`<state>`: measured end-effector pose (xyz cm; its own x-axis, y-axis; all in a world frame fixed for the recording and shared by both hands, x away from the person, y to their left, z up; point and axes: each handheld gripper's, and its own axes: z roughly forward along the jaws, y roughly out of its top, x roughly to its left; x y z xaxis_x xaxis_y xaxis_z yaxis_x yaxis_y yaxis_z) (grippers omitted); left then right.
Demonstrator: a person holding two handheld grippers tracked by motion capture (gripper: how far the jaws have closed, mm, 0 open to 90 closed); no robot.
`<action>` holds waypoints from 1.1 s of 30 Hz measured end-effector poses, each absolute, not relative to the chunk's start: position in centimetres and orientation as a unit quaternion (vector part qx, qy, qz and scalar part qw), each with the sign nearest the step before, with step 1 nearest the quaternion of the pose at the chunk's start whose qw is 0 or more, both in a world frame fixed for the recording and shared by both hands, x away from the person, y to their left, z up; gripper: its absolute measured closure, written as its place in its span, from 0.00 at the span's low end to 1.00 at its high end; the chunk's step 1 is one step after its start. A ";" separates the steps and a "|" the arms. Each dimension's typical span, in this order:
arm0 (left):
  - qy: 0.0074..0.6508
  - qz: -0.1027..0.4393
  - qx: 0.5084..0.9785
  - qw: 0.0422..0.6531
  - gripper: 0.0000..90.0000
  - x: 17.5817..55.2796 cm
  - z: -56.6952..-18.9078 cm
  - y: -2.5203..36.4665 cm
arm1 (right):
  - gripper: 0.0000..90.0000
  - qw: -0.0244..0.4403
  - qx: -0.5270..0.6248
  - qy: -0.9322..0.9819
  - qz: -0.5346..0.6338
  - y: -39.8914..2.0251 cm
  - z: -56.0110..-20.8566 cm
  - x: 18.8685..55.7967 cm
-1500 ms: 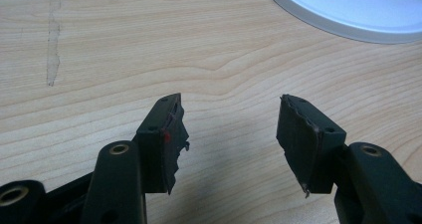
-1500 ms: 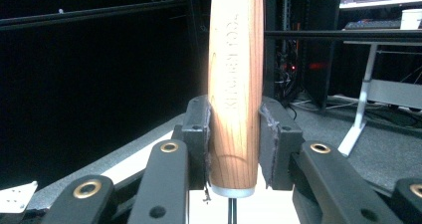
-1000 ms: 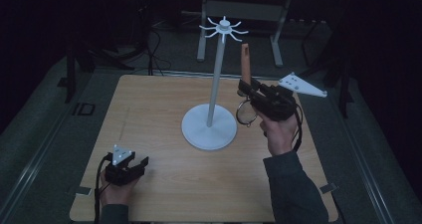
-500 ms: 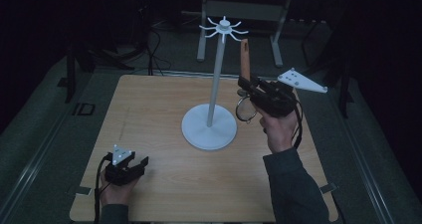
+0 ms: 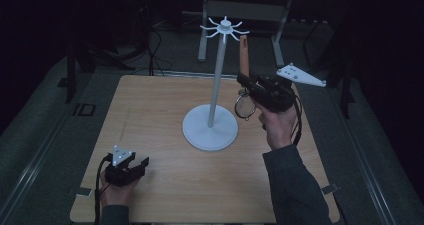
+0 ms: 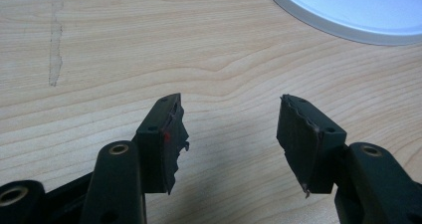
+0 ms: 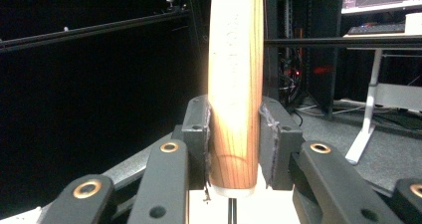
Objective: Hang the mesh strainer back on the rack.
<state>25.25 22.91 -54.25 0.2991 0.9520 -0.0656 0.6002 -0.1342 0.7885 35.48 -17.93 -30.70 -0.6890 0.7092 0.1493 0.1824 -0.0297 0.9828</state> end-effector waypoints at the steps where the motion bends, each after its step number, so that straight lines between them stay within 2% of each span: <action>1: 0.543 0.236 0.715 0.372 0.49 25.2 -54.2 22.9 | 0.77 0.206 0.335 0.665 0.634 -17.9 -30.7 35.5; 27: 0.543 0.237 0.714 0.373 0.49 25.2 -54.2 23.0 | 0.76 0.178 0.340 0.683 0.621 -16.3 -30.8 37.6; 33: 0.543 0.237 0.714 0.373 0.49 25.2 -54.2 23.0 | 0.59 0.196 0.348 0.686 0.608 -16.5 -31.1 37.5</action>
<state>25.24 22.96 -54.21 0.2982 0.9521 -0.0671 0.5995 -0.1322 0.7894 37.48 -16.48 -31.14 -0.6807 0.7162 0.1542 0.2388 0.0178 0.9709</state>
